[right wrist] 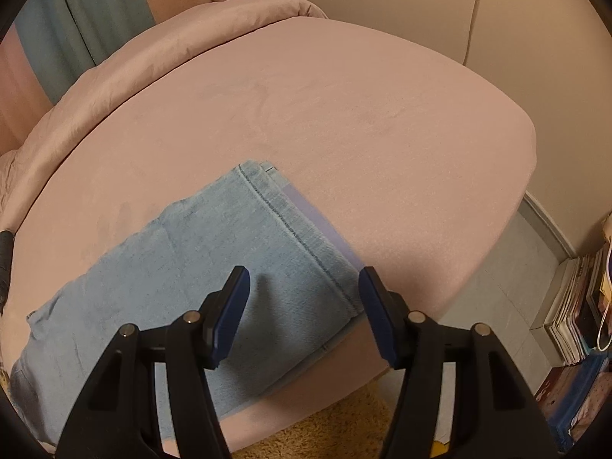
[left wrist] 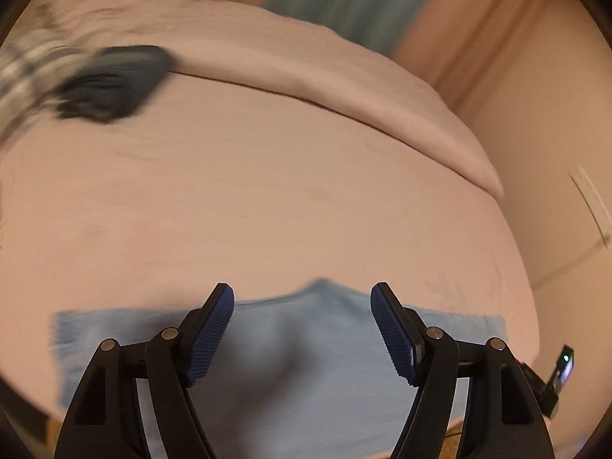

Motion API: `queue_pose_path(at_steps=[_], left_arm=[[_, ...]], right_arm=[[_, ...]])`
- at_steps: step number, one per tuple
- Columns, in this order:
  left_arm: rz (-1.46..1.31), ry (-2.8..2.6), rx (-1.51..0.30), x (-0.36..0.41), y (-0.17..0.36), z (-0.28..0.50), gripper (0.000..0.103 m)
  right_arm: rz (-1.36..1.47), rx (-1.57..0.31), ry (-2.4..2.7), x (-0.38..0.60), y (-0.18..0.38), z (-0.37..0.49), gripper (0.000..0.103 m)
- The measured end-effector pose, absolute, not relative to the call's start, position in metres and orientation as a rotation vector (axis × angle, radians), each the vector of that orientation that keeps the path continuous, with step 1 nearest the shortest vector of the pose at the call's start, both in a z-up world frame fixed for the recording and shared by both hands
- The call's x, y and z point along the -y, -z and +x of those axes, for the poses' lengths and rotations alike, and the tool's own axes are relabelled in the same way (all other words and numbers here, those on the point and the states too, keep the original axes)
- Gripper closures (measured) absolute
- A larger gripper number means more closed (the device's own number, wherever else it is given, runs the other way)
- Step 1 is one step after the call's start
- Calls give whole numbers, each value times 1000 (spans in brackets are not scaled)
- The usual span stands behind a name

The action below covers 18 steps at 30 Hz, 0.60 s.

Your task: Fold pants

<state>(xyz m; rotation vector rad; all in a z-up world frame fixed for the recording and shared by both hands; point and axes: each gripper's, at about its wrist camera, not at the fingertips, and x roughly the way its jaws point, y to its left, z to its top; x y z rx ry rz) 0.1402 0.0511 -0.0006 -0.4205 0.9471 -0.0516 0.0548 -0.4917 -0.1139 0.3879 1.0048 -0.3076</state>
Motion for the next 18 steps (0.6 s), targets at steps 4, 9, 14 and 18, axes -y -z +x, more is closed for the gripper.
queue_pose_path(at_steps=[4, 9, 14, 18], left_arm=[[-382, 156, -1013, -5, 25, 181, 47], [-332, 183, -1093, 30, 51, 203, 64], [-275, 174, -1123, 44, 62, 206, 64], [-281, 172, -1147, 45, 69, 206, 64]], right_arm=[[428, -992, 301, 502, 111, 48, 61], [513, -974, 288, 523, 113, 36, 59], [592, -967, 281, 539, 119, 23, 58], [608, -986, 256, 536, 126, 29, 58]])
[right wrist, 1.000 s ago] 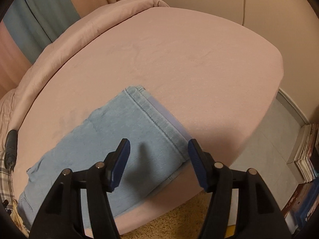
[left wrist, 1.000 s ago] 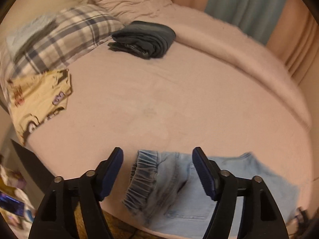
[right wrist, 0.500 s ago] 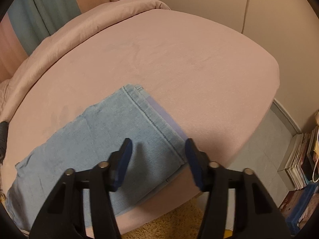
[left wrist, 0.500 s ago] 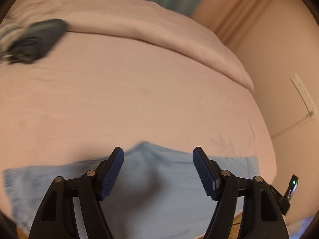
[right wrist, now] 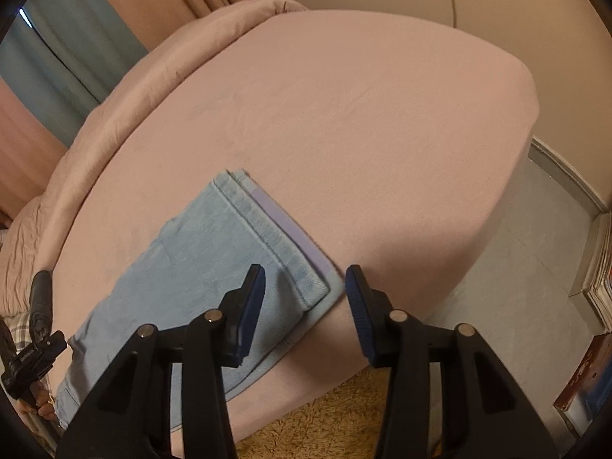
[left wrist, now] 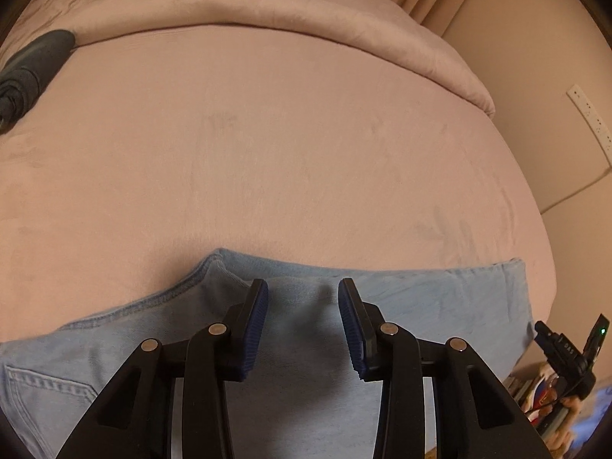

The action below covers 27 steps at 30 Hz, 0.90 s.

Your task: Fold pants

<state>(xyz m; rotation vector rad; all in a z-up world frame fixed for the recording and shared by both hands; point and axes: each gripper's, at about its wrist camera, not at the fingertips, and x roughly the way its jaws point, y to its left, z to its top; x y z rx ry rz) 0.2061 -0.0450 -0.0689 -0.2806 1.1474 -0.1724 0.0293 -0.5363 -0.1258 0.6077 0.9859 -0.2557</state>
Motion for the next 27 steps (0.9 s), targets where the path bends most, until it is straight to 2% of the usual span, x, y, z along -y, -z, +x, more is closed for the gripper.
queue_pose_path(at_steps=[8, 11, 16, 22, 27], left_arm=[[-275, 181, -1177, 51, 77, 205, 64], [-278, 186, -1180, 50, 76, 203, 64], [-267, 190, -1183, 50, 75, 202, 64], [-275, 202, -1194, 49, 74, 200, 64], [-267, 195, -1192, 48, 74, 200, 64]], right_arm=[[540, -1011, 277, 521, 134, 40, 58], [531, -1003, 294, 519, 130, 39, 62], [529, -940, 248, 517, 117, 26, 60], [581, -1001, 268, 525, 137, 24, 60], [573, -954, 275, 528, 129, 12, 60]])
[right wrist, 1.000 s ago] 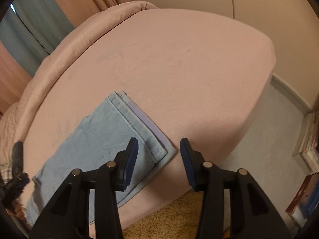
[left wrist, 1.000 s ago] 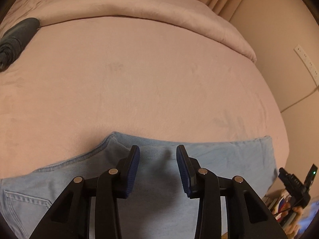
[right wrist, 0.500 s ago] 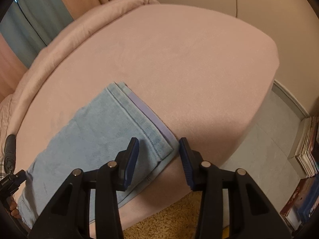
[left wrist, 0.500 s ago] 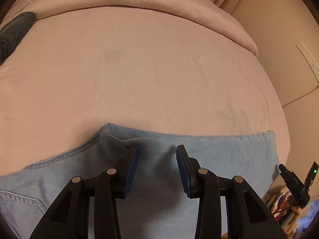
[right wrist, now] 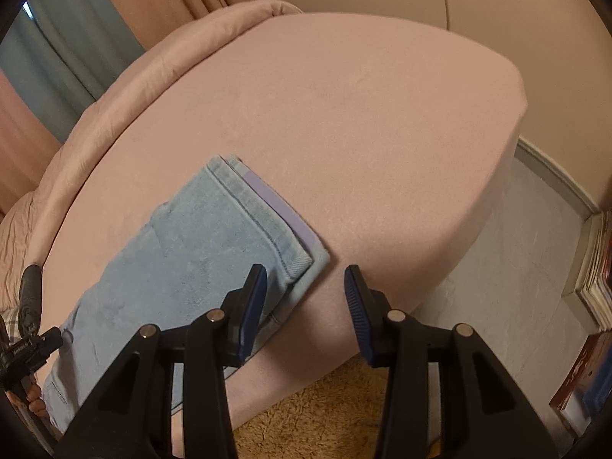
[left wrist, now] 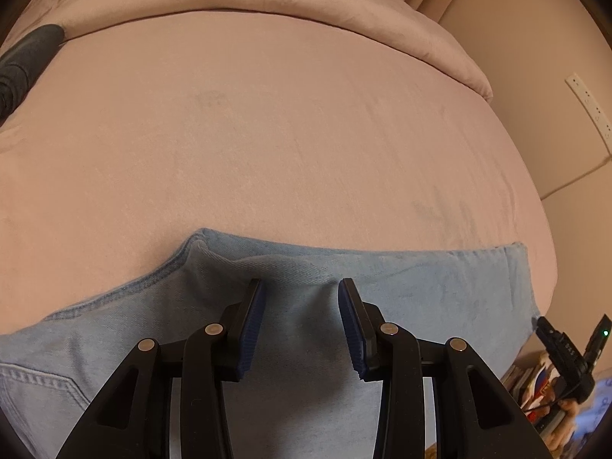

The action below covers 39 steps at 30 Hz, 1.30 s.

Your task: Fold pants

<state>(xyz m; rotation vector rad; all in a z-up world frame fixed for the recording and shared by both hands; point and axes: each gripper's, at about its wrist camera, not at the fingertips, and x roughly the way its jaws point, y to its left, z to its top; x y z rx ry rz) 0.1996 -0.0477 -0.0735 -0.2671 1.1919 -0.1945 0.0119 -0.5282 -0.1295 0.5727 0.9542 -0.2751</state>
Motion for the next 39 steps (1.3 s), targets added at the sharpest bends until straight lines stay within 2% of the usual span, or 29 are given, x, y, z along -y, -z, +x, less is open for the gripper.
queue_pose_path(at_steps=[7, 12, 20, 22, 23, 28, 29, 30, 34, 39], left_arm=[[-267, 195, -1203, 52, 78, 199, 64], [-274, 200, -1207, 51, 80, 198, 64], [-286, 203, -1204, 50, 80, 197, 64], [-284, 205, -1204, 51, 80, 195, 64], [-281, 206, -1204, 51, 80, 195, 64], [-284, 208, -1207, 50, 78, 197, 64], [-287, 207, -1208, 50, 78, 197, 64], [-289, 208, -1208, 50, 77, 196, 64], [-285, 223, -1200, 50, 71, 192, 64], [-283, 216, -1207, 49, 75, 194, 64]], right_arm=[[530, -897, 217, 518, 116, 11, 60], [535, -959, 239, 518, 134, 23, 59], [594, -961, 232, 528, 145, 26, 56], [579, -952, 241, 526, 142, 24, 63], [567, -941, 231, 524, 139, 24, 74], [583, -956, 253, 527, 142, 33, 79], [589, -952, 259, 529, 144, 34, 91], [587, -947, 282, 530, 144, 34, 93], [651, -815, 313, 536, 119, 18, 95], [570, -828, 339, 530, 106, 19, 95]])
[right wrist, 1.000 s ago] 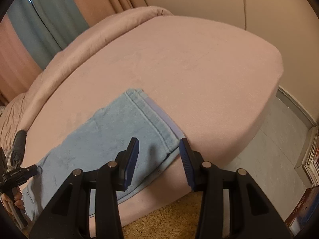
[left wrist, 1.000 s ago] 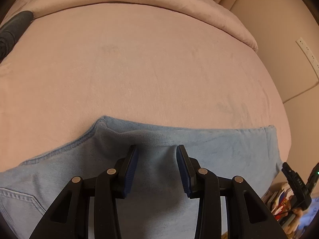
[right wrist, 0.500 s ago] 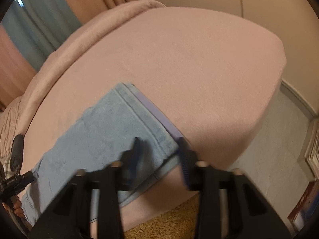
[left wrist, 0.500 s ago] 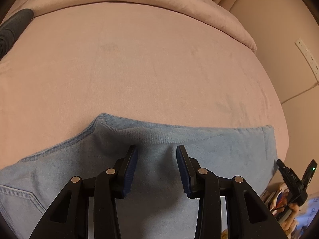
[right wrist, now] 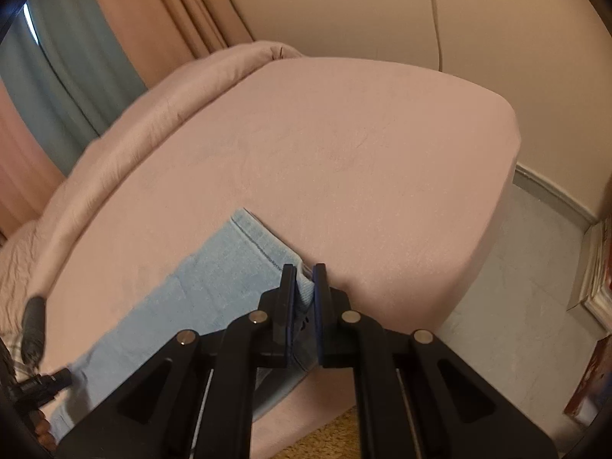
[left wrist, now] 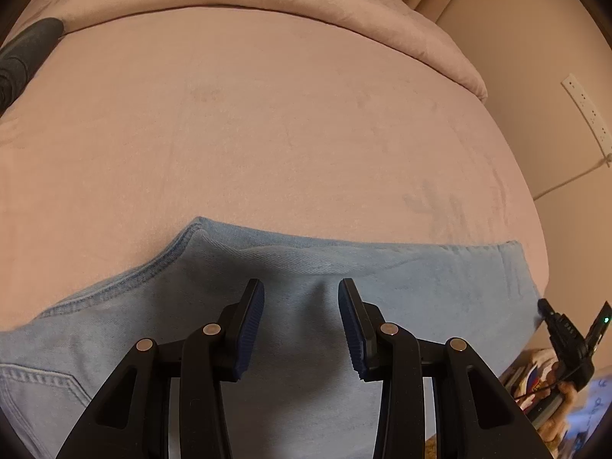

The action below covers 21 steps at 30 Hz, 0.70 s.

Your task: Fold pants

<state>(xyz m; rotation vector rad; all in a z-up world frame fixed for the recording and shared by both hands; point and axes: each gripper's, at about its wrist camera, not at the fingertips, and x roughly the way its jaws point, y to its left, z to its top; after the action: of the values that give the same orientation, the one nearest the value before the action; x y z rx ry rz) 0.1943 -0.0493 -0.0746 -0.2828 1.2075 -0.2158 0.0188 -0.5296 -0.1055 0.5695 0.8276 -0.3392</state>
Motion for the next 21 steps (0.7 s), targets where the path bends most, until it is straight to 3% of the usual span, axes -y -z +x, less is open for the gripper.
queue_pose_path(at_steps=[6, 21], left_arm=[[-245, 193, -1240, 55, 89, 199, 64], [-263, 181, -1236, 50, 100, 201, 64]], right_arm=[[573, -925, 390, 530, 140, 22, 95], [495, -958, 414, 528, 136, 27, 94]])
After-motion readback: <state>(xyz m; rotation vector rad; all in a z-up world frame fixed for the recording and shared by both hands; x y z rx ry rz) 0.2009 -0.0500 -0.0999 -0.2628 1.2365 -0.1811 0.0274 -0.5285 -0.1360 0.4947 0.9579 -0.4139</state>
